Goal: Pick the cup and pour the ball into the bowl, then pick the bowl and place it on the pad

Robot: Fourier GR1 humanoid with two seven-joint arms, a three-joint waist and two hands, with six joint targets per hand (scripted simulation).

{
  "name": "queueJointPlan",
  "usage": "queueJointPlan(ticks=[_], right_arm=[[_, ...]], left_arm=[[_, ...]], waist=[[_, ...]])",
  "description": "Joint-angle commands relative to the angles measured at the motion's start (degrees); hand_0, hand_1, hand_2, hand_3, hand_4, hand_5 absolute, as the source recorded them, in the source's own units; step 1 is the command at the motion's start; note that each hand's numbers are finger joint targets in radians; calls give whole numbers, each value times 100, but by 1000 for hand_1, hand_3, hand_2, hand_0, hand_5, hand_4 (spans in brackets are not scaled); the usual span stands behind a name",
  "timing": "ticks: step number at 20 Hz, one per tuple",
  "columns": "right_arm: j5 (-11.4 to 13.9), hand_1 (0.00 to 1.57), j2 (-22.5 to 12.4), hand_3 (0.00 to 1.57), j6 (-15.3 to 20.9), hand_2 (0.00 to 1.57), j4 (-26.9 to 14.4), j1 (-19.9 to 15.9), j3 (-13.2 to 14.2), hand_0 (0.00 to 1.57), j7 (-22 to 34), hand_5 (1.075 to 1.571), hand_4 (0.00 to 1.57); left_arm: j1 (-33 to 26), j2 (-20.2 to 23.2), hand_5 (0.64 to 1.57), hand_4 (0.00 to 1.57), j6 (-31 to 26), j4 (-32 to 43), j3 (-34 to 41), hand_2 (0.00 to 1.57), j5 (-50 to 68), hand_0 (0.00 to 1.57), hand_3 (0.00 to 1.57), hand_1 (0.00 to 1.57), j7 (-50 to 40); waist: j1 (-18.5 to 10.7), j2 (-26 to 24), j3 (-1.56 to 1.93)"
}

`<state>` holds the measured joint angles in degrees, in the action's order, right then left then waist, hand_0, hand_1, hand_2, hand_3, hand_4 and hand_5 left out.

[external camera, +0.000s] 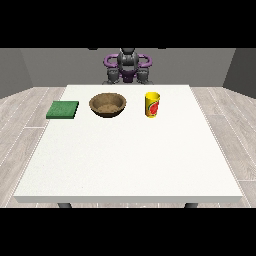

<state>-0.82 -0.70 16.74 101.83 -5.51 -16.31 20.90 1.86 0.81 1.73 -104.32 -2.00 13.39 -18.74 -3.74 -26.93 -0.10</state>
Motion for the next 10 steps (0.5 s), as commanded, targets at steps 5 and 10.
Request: queueJointPlan(ticks=[5,10], right_arm=[[774,0,68,0,1044,0,74,-1766,-972,0,1038,1569,296],[482,0,-94,0,508,0,20,-1985,-263,0,31,1569,0]], left_arm=[[811,106,1518,0,158,-161,101,0,-188,0,0,0,115],[1903,554,1512,0,-52,230,814,0,-33,0,0,0,695]], waist=[[386,1238,5],[601,2806,11]])
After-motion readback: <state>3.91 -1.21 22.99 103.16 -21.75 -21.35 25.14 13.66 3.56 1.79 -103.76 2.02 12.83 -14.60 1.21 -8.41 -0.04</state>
